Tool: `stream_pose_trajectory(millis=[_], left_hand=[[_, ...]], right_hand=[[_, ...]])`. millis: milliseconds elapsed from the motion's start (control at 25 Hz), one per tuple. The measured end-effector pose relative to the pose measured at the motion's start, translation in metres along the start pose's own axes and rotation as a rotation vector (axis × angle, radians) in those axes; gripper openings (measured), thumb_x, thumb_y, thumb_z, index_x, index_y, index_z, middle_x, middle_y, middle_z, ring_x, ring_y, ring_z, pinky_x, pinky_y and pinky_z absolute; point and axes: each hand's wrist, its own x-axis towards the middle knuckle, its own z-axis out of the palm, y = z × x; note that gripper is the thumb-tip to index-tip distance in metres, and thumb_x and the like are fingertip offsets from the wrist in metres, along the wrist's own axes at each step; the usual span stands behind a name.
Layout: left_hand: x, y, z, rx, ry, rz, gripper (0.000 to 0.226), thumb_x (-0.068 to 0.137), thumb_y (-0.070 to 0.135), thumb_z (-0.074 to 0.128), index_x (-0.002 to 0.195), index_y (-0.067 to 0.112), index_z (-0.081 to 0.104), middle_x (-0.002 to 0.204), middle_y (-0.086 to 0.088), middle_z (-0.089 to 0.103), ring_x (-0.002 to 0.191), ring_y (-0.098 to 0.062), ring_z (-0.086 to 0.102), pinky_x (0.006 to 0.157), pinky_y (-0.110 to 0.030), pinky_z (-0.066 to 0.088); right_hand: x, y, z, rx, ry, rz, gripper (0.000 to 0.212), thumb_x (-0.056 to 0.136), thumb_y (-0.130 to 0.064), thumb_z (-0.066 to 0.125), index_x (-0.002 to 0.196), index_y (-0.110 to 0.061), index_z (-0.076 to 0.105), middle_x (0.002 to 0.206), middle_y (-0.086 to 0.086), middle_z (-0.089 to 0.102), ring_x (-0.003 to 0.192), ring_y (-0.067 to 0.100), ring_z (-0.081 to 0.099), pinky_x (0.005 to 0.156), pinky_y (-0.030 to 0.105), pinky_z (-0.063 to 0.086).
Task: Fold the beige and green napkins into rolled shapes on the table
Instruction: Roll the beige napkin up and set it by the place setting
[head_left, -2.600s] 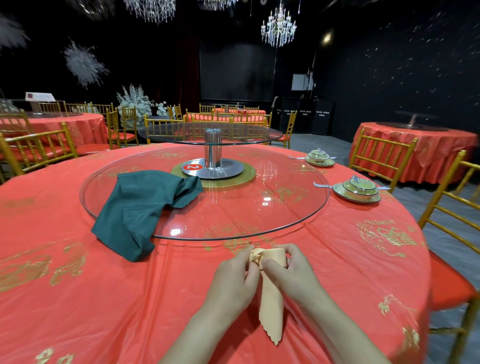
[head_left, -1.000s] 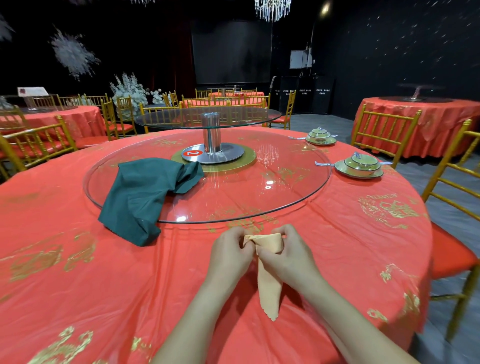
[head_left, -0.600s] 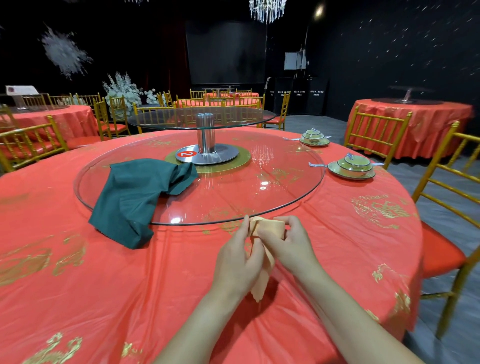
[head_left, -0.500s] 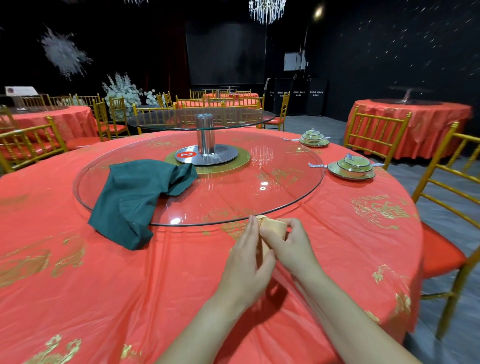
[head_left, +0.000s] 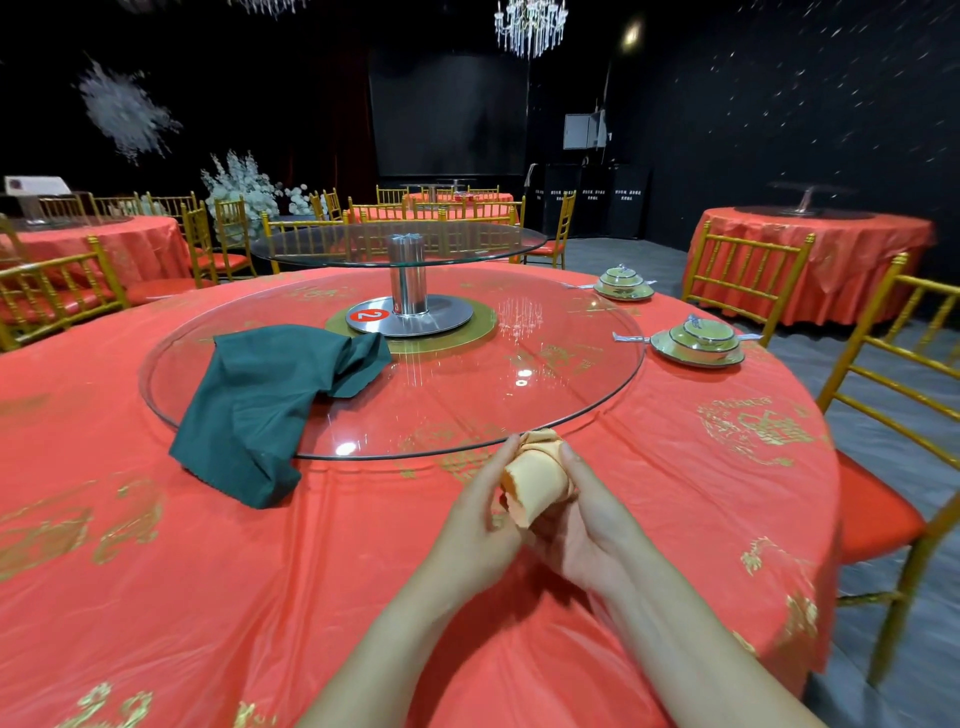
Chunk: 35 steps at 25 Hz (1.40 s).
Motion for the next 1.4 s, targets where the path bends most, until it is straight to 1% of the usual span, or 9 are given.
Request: stream_pose_trajectory(millis=[120,280,440,520,720,960,1120,1280,1400], left_hand=[[0.002,-0.007,0.002,0.209,0.034,0.118,0.068,0.066,0.038,0.066,0.128,0.038,0.038,0.132,0.013,0.045,0.125,0.002,0.038,0.102,-0.010,0.029],[0.003,-0.002,-0.003,0.242,0.132,0.123,0.043,0.059,0.044,0.067,0.097,0.048,0.048,0.098,0.022,0.052,0.098,0.009,0.048,0.080,-0.007,0.036],[0.012,-0.017,-0.007,0.286,0.172,0.034,0.034,0.056,0.043,0.070,0.083,0.029,0.056,0.080,0.007,0.060,0.082,-0.011,0.057,0.077,-0.035,0.048],[0.014,-0.021,-0.008,0.313,0.115,-0.015,0.049,0.051,0.049,0.071,0.088,0.020,0.056,0.085,0.004,0.062,0.084,-0.020,0.057,0.078,-0.044,0.047],[0.006,-0.018,-0.007,0.529,-0.006,-0.151,0.090,0.040,0.073,0.056,0.115,0.025,0.049,0.106,0.006,0.051,0.104,-0.015,0.045,0.088,-0.030,0.039],[0.002,-0.013,-0.005,0.636,-0.034,-0.263,0.093,0.038,0.078,0.055,0.120,0.034,0.042,0.114,0.011,0.050,0.114,-0.017,0.044,0.092,-0.041,0.039],[0.002,0.001,-0.012,0.448,0.127,-0.174,0.112,0.035,0.085,0.054,0.131,0.029,0.041,0.124,0.012,0.047,0.115,-0.011,0.044,0.097,-0.034,0.038],[-0.002,0.016,-0.021,0.072,0.473,0.033,0.038,0.070,0.063,0.058,0.088,0.029,0.060,0.087,0.012,0.062,0.081,0.000,0.055,0.070,-0.018,0.039],[-0.003,0.021,-0.018,-0.074,0.405,0.020,0.024,0.080,0.048,0.057,0.076,0.026,0.064,0.075,0.004,0.067,0.071,-0.007,0.060,0.065,-0.023,0.048]], right_hand=[[-0.002,0.004,0.000,-0.079,-0.049,0.144,0.044,0.088,-0.056,0.047,0.092,-0.016,0.065,0.072,0.005,0.065,0.060,0.017,0.062,0.056,0.024,0.049],[-0.007,0.001,-0.001,-0.213,-0.107,0.178,0.034,0.092,-0.044,0.050,0.086,-0.014,0.066,0.071,0.005,0.066,0.063,0.016,0.061,0.061,0.027,0.050],[-0.006,-0.018,-0.012,-0.480,0.079,-0.027,0.023,0.092,-0.033,0.054,0.094,-0.011,0.059,0.082,0.007,0.064,0.077,0.016,0.060,0.067,0.027,0.047],[-0.007,-0.027,-0.015,-0.552,0.114,-0.123,0.020,0.092,-0.032,0.055,0.097,-0.013,0.058,0.093,0.008,0.063,0.084,0.016,0.059,0.065,0.025,0.044],[-0.019,-0.040,-0.006,-0.740,0.064,-0.320,0.022,0.095,-0.033,0.048,0.098,-0.015,0.060,0.094,0.003,0.064,0.081,0.010,0.060,0.063,0.023,0.044],[-0.037,-0.059,0.014,-1.068,0.081,-0.456,0.053,0.083,-0.055,0.055,0.081,-0.002,0.062,0.072,0.005,0.054,0.064,0.018,0.050,0.056,0.026,0.037],[-0.032,-0.063,0.028,-1.222,0.069,-0.422,0.029,0.079,-0.038,0.065,0.072,-0.011,0.058,0.065,0.009,0.053,0.058,0.019,0.047,0.051,0.025,0.033],[-0.030,-0.059,0.026,-0.945,-0.009,-0.275,0.012,0.084,-0.013,0.063,0.072,-0.012,0.066,0.065,0.001,0.063,0.048,0.006,0.055,0.044,0.017,0.035],[-0.025,-0.046,0.021,-0.660,-0.087,-0.191,0.013,0.087,-0.014,0.062,0.076,-0.014,0.068,0.060,-0.002,0.063,0.049,0.004,0.056,0.042,0.015,0.039]])
